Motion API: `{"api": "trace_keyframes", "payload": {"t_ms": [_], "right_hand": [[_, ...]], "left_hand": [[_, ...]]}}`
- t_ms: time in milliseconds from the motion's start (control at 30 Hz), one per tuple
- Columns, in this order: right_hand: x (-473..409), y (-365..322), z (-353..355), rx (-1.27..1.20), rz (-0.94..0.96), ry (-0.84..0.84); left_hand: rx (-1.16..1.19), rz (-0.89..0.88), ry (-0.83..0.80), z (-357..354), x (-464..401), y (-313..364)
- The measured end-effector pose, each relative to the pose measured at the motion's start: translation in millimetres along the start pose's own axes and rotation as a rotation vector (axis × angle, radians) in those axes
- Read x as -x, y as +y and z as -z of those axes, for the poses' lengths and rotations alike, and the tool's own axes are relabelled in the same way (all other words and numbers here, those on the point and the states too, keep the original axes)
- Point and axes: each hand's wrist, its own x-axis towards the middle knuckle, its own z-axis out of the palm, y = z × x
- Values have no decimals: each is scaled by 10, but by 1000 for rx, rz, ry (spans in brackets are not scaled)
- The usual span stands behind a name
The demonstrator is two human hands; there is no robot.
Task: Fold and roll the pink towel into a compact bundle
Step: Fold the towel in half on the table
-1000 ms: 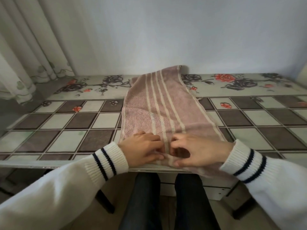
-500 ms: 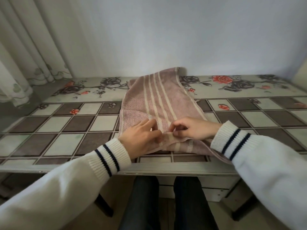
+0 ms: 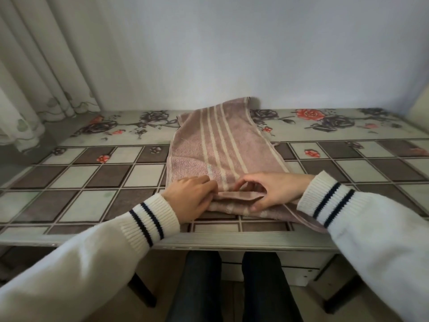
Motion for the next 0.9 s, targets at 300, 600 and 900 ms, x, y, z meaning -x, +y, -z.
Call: {"api": "trace_keyframes", "payload": {"t_ms": [300, 600, 900], "right_hand": [[55, 79, 278, 110, -51, 91], [1, 79, 547, 54, -72, 319], [-133, 86, 759, -51, -35, 536]], "left_hand": [[24, 205, 73, 183, -153, -143], [-11, 280, 165, 308, -350, -357], [-36, 324, 248, 436, -556, -608]]}}
